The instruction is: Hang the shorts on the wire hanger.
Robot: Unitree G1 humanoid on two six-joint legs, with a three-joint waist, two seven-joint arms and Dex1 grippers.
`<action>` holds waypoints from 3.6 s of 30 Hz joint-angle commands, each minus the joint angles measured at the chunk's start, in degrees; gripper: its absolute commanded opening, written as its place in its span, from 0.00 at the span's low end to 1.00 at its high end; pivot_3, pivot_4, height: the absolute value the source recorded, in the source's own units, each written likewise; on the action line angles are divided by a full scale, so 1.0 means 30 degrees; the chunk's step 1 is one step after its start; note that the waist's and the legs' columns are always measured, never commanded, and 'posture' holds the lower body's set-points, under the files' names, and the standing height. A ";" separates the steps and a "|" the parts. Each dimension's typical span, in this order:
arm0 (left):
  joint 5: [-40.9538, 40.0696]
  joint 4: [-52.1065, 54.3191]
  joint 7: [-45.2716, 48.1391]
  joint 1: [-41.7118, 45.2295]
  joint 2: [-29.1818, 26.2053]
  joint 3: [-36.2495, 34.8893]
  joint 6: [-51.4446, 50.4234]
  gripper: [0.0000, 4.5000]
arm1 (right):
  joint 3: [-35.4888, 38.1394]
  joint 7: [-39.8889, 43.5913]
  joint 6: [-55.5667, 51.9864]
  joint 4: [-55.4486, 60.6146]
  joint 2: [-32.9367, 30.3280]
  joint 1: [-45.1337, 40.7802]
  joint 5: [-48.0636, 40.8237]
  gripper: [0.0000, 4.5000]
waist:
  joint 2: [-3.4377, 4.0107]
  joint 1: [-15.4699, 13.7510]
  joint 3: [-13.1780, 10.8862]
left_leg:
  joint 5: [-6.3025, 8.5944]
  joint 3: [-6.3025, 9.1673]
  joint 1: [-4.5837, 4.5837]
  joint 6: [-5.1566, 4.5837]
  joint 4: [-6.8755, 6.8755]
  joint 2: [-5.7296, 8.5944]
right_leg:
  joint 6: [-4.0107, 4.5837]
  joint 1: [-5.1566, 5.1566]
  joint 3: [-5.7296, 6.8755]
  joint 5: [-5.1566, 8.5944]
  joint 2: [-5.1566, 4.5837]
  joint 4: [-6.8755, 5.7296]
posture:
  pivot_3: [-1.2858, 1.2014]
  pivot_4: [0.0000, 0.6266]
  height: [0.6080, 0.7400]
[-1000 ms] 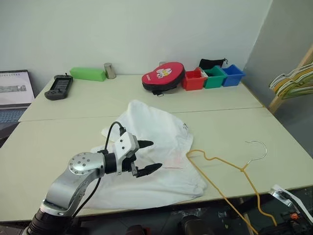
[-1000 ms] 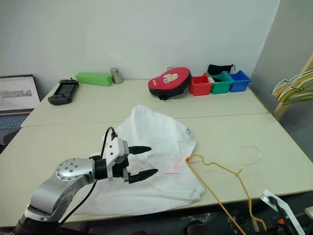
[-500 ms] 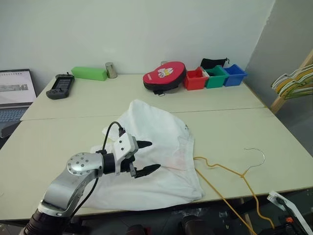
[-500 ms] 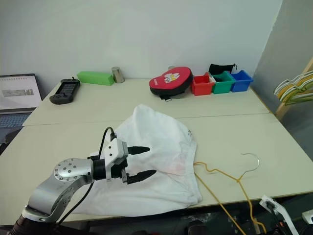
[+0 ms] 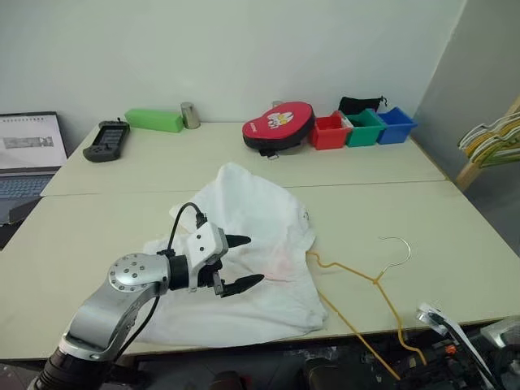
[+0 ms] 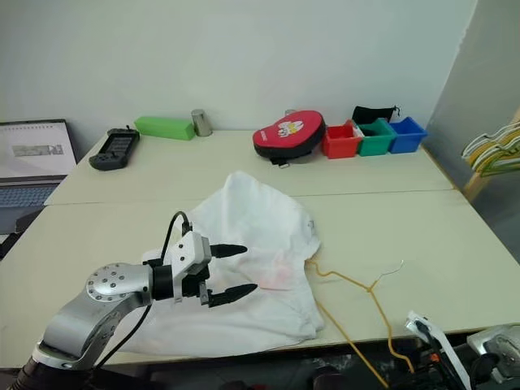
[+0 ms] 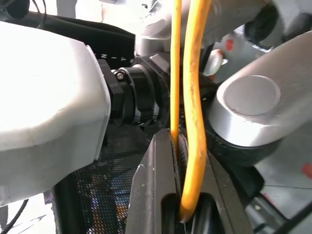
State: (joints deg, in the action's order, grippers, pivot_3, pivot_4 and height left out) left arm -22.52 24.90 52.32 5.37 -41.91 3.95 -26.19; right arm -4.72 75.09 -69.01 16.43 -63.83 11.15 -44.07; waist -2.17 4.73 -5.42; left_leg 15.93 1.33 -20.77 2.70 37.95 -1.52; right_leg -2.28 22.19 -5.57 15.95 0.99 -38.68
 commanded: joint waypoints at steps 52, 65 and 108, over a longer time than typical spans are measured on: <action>0.0500 0.0739 -0.0274 0.0352 -0.0223 -0.0429 0.0578 0.99 | 0.0713 -0.7881 -0.6744 -0.6860 0.7219 -0.8906 -0.3346 0.00 | 0.0048 0.0068 0.0031 | -0.0001 -0.0014 -0.0015 -0.0005 0.0010 -0.0004 | -0.0046 0.0014 -0.0027 -0.0033 0.0020 -0.0019 | 0.52 0.05 1.00; 0.0547 0.0772 -0.0217 0.0322 -0.0182 -0.0297 0.0661 0.99 | -0.0314 -0.5928 -0.5809 -0.6295 0.6392 -1.0428 -0.3151 0.00 | 0.0063 0.0276 0.0038 | -0.0006 -0.0047 0.0001 -0.0012 0.0039 -0.0008 | -0.0068 0.0024 -0.0060 -0.0052 0.0025 -0.0058 | 0.52 0.03 1.00; 0.1551 -0.2710 0.0280 0.3221 -0.0120 -0.0635 0.1980 0.99 | -0.2097 -0.3351 -0.0491 -0.7194 0.4418 -1.2509 0.1893 0.00 | 0.0074 -0.0004 0.0070 | 0.0003 0.0014 -0.0065 -0.0032 -0.0007 -0.0019 | -0.0058 0.0044 0.0002 -0.0037 0.0039 0.0004 | 0.50 0.03 1.00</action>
State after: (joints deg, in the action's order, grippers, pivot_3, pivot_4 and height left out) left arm -17.99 15.76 53.19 14.27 -42.47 2.27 -21.55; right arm -11.51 64.12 -71.48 -6.82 -48.73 -28.53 -38.95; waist -1.95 4.72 -5.21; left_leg 15.94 1.37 -21.01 2.59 37.93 -1.56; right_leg -2.46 22.33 -5.56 15.84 1.08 -38.65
